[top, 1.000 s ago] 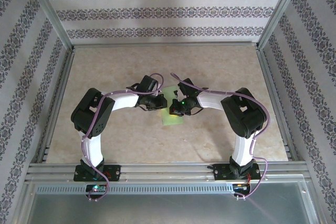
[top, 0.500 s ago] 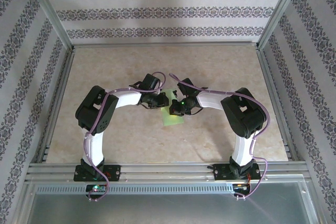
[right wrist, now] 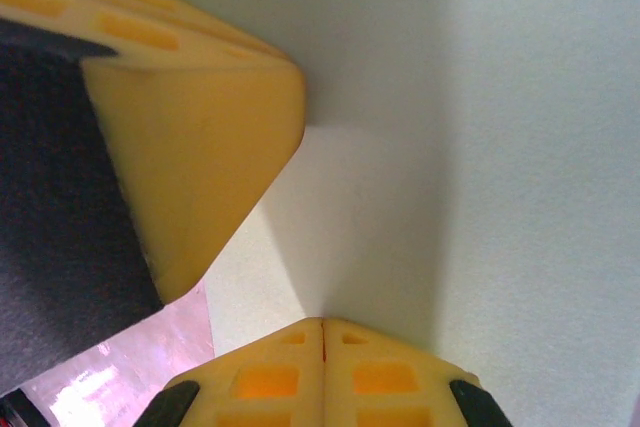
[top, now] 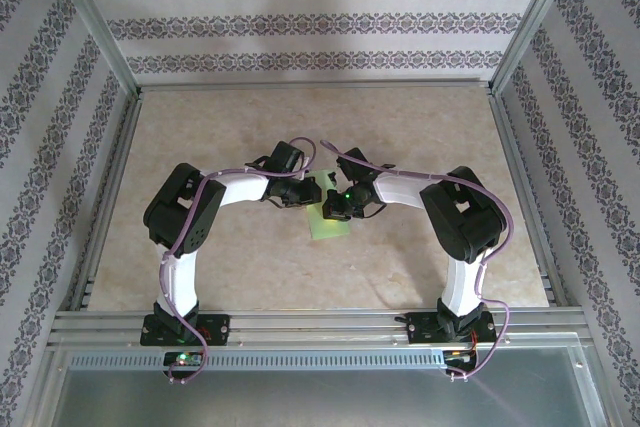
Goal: Fold a paper plane with a square sheet of paper (fold left side to right side)
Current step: First fold the square sheet of paper in half at the center of the table.
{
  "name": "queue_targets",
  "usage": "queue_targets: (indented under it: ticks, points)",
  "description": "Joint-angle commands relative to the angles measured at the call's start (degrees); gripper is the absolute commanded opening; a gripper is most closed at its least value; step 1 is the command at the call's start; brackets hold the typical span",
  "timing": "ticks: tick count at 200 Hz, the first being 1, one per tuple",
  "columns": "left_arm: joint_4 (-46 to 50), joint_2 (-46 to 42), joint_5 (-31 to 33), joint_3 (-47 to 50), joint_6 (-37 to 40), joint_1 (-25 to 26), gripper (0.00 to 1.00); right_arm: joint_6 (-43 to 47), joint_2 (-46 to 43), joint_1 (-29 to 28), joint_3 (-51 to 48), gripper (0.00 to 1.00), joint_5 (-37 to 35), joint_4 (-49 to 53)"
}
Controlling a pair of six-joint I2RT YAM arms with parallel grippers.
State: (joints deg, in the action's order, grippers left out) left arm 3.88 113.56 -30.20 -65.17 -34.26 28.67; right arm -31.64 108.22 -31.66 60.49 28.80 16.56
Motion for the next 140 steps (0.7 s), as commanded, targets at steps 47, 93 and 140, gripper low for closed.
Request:
queue_targets:
  ticks: [47,93,140]
  points:
    - [5.0,4.9,6.0,-5.6,5.6,-3.3,0.13,2.1,3.8,-0.1,-1.6,0.0,-5.8,9.5]
    - [6.0,6.8,6.3,-9.4,6.8,-5.4,0.13,2.1,4.0,-0.1,-1.6,0.0,-5.8,9.5]
    - [6.8,8.9,6.1,-13.2,7.5,-7.6,0.13,1.8,4.1,-0.1,-1.5,0.0,-5.4,9.3]
